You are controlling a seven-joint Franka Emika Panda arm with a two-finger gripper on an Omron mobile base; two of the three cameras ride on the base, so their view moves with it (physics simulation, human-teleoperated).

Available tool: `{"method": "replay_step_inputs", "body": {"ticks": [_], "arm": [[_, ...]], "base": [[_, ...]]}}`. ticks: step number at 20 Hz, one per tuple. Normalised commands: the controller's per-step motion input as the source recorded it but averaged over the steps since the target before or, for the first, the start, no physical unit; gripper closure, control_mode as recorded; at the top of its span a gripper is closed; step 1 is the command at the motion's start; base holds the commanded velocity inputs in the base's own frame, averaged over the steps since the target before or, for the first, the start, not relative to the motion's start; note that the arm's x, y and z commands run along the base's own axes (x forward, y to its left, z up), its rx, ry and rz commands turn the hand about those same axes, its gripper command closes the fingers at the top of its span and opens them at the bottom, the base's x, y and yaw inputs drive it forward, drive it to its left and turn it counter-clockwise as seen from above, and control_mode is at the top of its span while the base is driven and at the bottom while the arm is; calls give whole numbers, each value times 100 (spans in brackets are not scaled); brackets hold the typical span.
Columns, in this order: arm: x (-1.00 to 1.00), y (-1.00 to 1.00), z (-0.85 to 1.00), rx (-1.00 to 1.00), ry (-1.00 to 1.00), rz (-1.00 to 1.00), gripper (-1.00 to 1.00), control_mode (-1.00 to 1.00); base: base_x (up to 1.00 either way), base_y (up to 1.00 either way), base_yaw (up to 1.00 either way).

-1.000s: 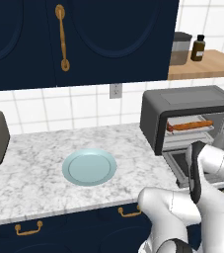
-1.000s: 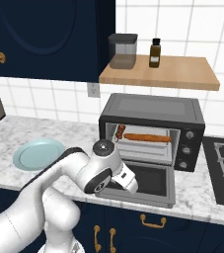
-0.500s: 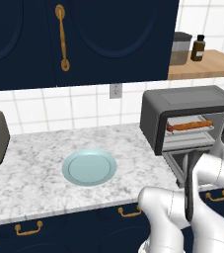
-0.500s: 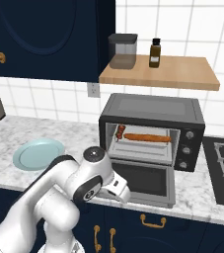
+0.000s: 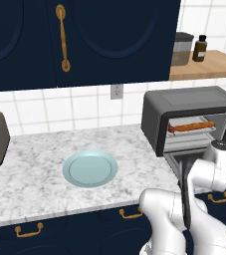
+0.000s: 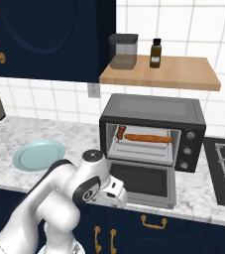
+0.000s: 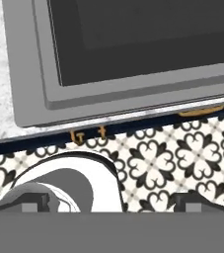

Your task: Pick up the kebab skewer and baguette bread, and place them inside the toaster oven. Close the toaster oven door and start by setting the timer.

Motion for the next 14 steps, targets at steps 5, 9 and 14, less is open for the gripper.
{"method": "replay_step_inputs", "body": {"ticks": [5, 9, 14], "arm": [[0, 0, -34, 0, 12, 14, -100, -100], [0, 0, -26, 0, 1, 9, -100, -100], [2, 0, -28, 0, 0, 2, -100, -100]], "base": [[0, 0, 0], [0, 0, 0], [0, 0, 0]]}}
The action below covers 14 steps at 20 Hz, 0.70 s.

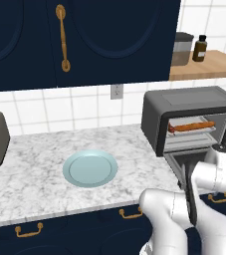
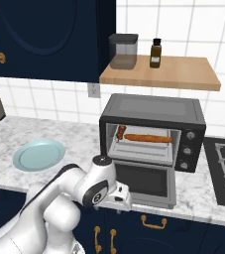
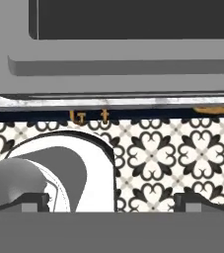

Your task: Pick up the kebab skewer and baguette bread, and place them inside the toaster oven. Close the toaster oven door and start by setting the timer.

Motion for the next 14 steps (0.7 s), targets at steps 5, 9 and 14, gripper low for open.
{"method": "replay_step_inputs", "body": {"ticks": [5, 9, 14], "arm": [[11, 0, -31, 0, 0, 0, -100, -100], [15, 0, -34, 0, -2, 0, -100, -100], [29, 6, -17, 0, -7, 0, -100, -100]], "base": [[0, 0, 0], [0, 0, 0], [0, 0, 0]]}}
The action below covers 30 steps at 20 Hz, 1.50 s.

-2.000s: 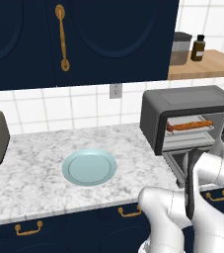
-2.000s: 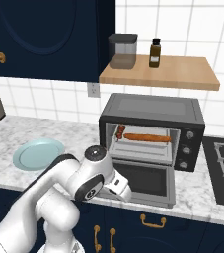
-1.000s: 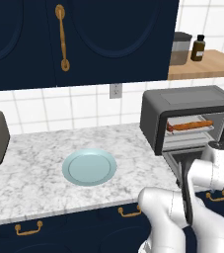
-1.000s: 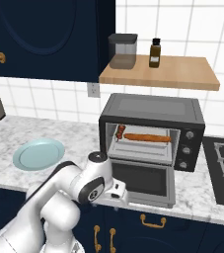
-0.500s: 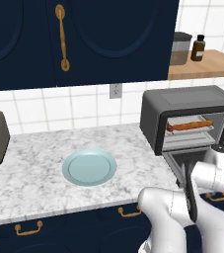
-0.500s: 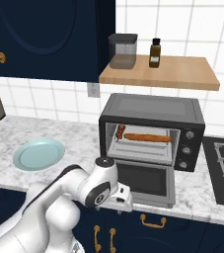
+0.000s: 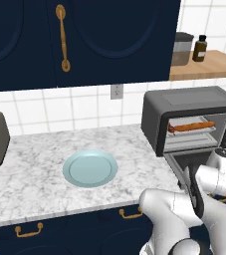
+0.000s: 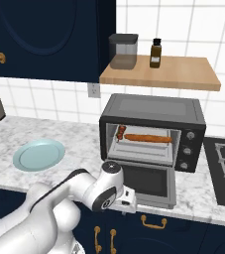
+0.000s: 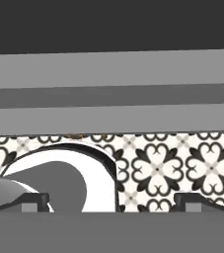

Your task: Pick up the kebab skewer and baguette bread, and place them inside the toaster oven. Close the toaster oven door and start by setting the timer.

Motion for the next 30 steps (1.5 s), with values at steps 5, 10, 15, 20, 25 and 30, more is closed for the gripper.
{"method": "replay_step_inputs", "body": {"ticks": [5, 10, 15, 20, 25, 30], "arm": [[35, 9, -9, 0, -9, 0, -100, -100], [20, 13, -13, 0, -9, 0, -100, -100], [11, 18, -9, 0, -12, 0, -100, -100], [-12, 5, -5, 0, -3, -1, -100, -100], [-14, 3, -9, 0, 0, -1, -100, -100], [10, 22, -23, 0, -1, -1, -100, -100]], "base": [[0, 0, 0], [0, 0, 0], [0, 0, 0], [0, 0, 0], [0, 0, 0], [0, 0, 0]]}}
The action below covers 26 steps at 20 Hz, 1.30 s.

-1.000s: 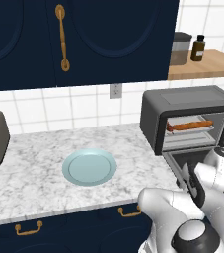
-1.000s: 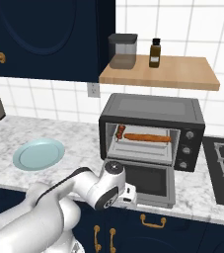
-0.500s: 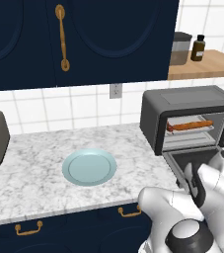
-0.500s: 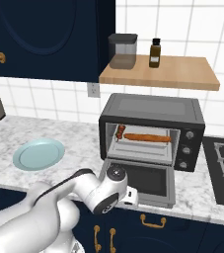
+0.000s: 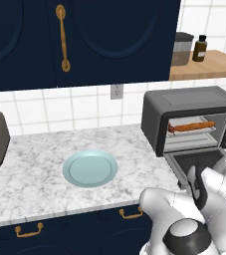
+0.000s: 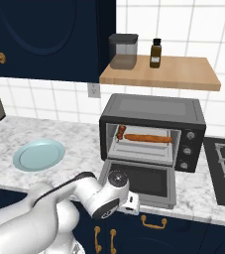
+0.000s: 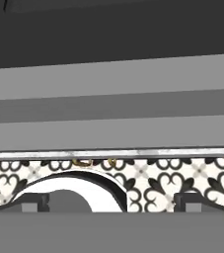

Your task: Pick up the kebab skewer and baguette bread, and place them inside the toaster oven. Close the toaster oven door and start by setting the timer.

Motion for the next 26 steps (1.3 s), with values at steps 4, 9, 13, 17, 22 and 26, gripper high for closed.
{"method": "replay_step_inputs", "body": {"ticks": [4, 9, 13, 17, 22, 26], "arm": [[12, 20, -21, 0, -3, 0, -100, -100], [31, 22, -9, 0, -4, -1, -100, -100], [49, 32, 0, 0, -12, 0, -100, -100], [45, 35, 0, 0, -16, -1, -100, -100], [51, 39, 0, -1, -19, -1, -100, -100], [69, 43, 0, -8, -19, -6, -100, -100]], "base": [[0, 0, 0], [0, 0, 0], [0, 0, 0], [0, 0, 0], [0, 0, 0], [0, 0, 0]]}}
